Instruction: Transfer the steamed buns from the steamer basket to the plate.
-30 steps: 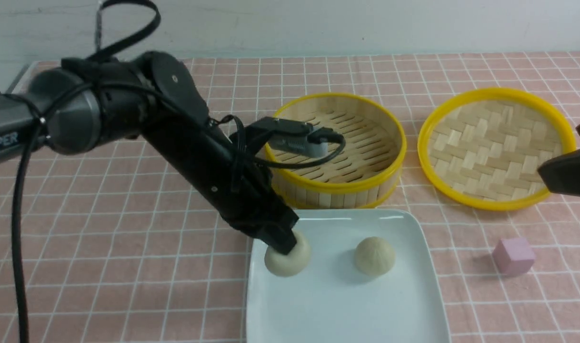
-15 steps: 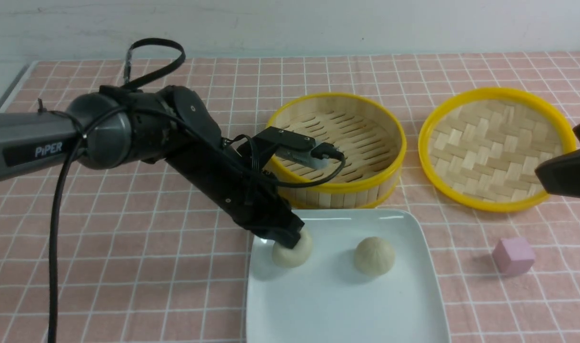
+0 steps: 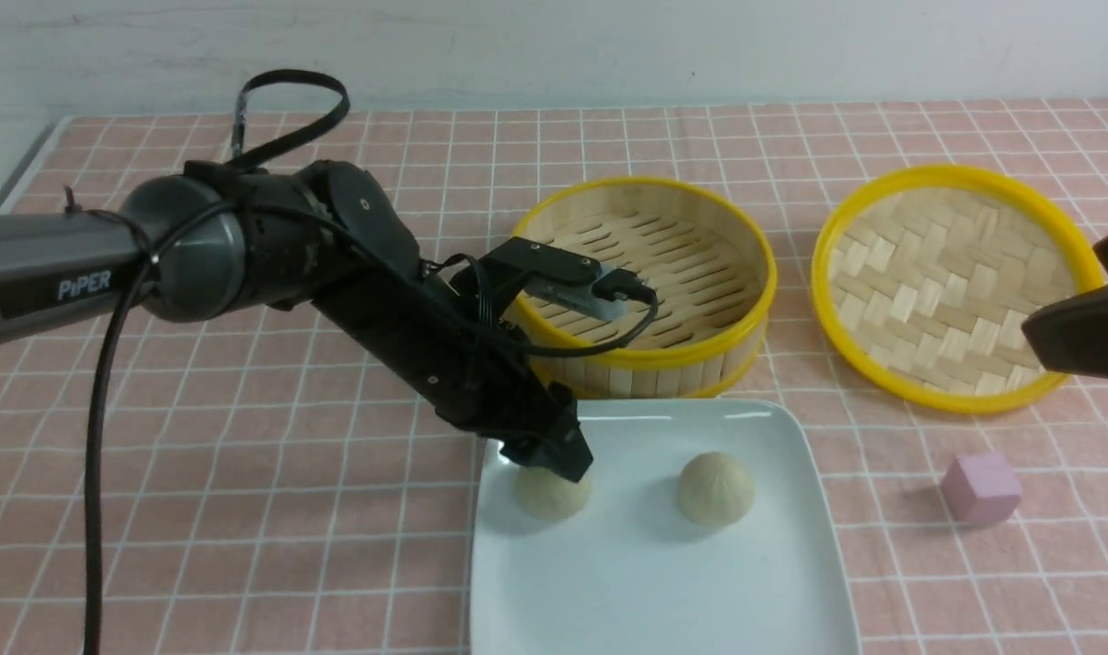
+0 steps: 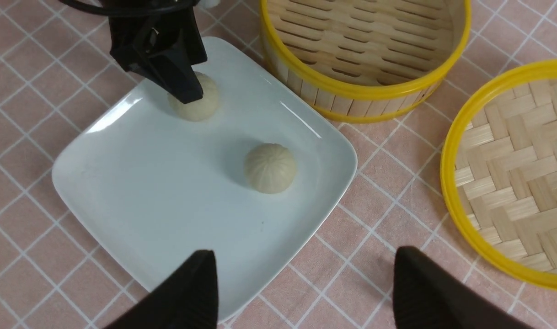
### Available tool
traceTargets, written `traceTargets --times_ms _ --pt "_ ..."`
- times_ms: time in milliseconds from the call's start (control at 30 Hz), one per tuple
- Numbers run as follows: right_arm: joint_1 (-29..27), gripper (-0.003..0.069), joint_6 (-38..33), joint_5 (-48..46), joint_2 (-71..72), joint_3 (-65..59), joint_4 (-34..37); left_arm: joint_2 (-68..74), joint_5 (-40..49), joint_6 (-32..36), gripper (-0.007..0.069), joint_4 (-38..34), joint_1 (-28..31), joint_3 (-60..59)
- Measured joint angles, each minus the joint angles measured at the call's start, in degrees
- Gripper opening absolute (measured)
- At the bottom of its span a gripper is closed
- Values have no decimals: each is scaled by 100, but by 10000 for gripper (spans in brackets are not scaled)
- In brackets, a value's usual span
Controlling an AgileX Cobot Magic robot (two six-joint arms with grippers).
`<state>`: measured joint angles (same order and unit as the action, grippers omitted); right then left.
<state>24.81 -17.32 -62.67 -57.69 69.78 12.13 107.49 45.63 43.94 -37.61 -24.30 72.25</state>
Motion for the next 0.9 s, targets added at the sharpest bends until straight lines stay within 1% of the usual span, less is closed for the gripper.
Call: traceTargets --times_ms 100,200,300,400,433,467,500,533,600,633,667,800,867,900 --pt "0 504 -19 5 0 0 67 -443 31 -11 521 -27 0 -5" --pt "0 504 -46 5 0 0 91 -1023 -122 -82 521 61 0 -5" --pt "0 504 -110 100 0 0 107 -1880 -675 -644 521 619 0 -5" --pt "0 504 -128 354 0 0 82 -2623 -1109 -1735 521 1616 0 -5" --pt "0 504 -128 476 0 0 60 -2862 -1160 -2165 521 2127 0 -5" --pt "0 504 -128 635 0 0 28 -3130 -1153 -2699 521 2826 0 -5" --pt "0 504 -128 661 0 0 19 -3212 -1142 -2789 521 2949 0 -5" --pt "0 504 -133 903 0 0 -72 -3480 -1060 -3532 521 3951 0 -5" --pt "0 504 -133 1247 0 0 -204 -3809 -925 -4454 521 5101 0 -11" --pt "0 504 -133 1395 10 0 -254 -3933 -864 -4714 521 5400 0 -11" --pt "0 504 -126 1616 48 0 -375 -4110 -765 -5262 521 5973 0 -11" --pt "0 504 63 2109 271 -7 -722 -4576 -453 -6012 521 6725 6 -11" --pt "0 504 266 2243 534 -7 -1030 -4770 -358 -6154 521 6878 6 -11" --pt "0 504 312 2255 563 -7 -1059 -4803 -351 -6151 521 6878 6 -11"
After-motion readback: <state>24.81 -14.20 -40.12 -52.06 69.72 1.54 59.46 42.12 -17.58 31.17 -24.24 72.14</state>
